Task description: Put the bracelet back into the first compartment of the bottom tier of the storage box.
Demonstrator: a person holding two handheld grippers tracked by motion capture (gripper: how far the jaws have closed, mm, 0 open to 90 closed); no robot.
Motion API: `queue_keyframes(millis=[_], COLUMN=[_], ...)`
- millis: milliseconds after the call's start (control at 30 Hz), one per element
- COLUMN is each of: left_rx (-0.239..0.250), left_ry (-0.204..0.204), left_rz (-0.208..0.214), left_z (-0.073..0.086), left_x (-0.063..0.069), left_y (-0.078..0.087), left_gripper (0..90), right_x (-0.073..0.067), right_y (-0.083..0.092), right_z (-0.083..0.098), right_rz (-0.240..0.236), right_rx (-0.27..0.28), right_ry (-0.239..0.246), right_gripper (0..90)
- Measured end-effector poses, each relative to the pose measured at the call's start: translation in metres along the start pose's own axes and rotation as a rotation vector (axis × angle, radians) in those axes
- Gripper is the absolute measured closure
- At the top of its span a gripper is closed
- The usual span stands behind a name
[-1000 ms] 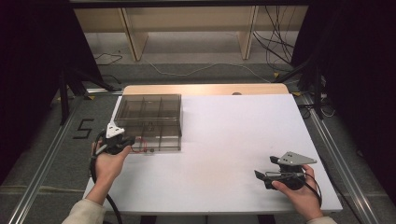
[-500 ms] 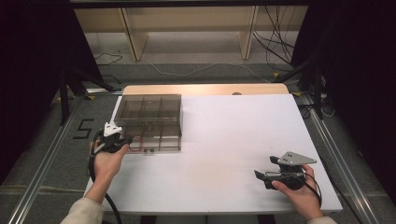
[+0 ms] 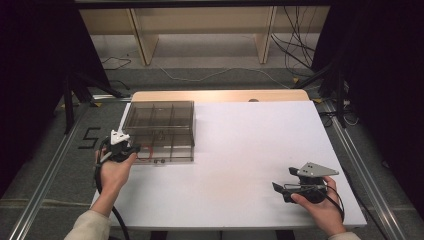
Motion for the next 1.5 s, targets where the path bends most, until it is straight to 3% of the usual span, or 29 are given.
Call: queue_keyframes(millis=[1500], left_rx=[-0.026], left_ry=[0.03], left_rz=[-0.051], left_z=[-0.008], left_x=[-0.018], left_y=[-0.015], left_gripper=[89.8], right_x=[0.0], right_y=[0.0], right_z=[0.0], right_rz=[-0.002], right_rx=[0.012], right_ry=[0.006], right_gripper=[16.6])
Point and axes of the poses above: each handheld gripper's, and its own axes: y roughly backward along the jaws, z roughly out of its underside, x roughly to its right, the point moved 5 cm from there along -y, roughly forward along the jaws, and after that the axes turned 13 degrees about -x, right-handed, at the moved point
